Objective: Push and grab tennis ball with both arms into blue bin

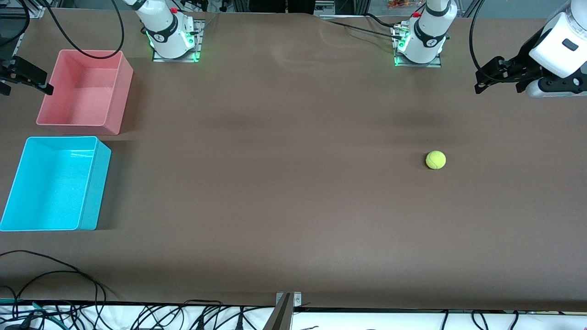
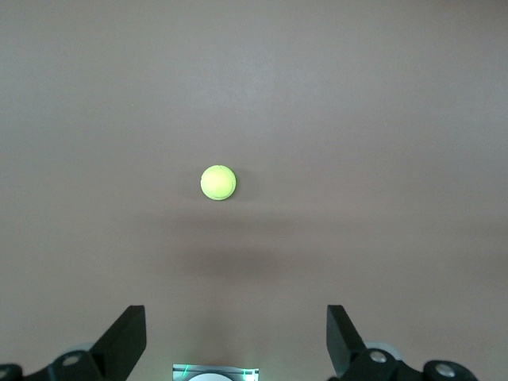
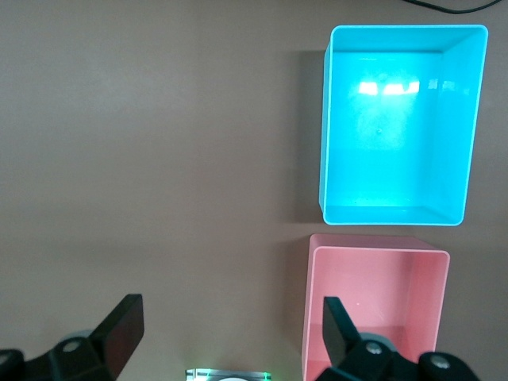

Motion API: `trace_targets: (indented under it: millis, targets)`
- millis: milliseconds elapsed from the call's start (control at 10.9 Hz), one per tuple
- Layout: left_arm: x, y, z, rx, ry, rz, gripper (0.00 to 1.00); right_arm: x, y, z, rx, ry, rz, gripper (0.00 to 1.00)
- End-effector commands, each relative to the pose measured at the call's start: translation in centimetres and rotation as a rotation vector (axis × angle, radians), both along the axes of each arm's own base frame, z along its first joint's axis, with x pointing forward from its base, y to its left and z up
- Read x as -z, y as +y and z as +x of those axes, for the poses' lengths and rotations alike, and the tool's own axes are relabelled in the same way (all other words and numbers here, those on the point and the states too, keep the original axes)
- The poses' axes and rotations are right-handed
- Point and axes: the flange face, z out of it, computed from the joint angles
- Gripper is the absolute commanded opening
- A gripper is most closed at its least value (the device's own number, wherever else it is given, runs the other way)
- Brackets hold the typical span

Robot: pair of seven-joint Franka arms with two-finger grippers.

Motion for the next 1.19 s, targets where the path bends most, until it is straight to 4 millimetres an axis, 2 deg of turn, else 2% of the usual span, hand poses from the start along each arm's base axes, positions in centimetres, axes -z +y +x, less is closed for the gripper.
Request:
trace_targets:
  millis: [0, 1101]
  targets:
    - [-0.81, -0.11, 0.04, -0.003, -0.002, 0.026, 1.0, -1.01, -0.18, -0.35, -0.003, -0.007, 0.002, 1.0]
    - [-0.81, -0.93, -0.07, 0.013, -0.003, 0.031, 1.0, -1.08, -1.01, -0.43, 0.017, -0.008, 0.002, 1.0]
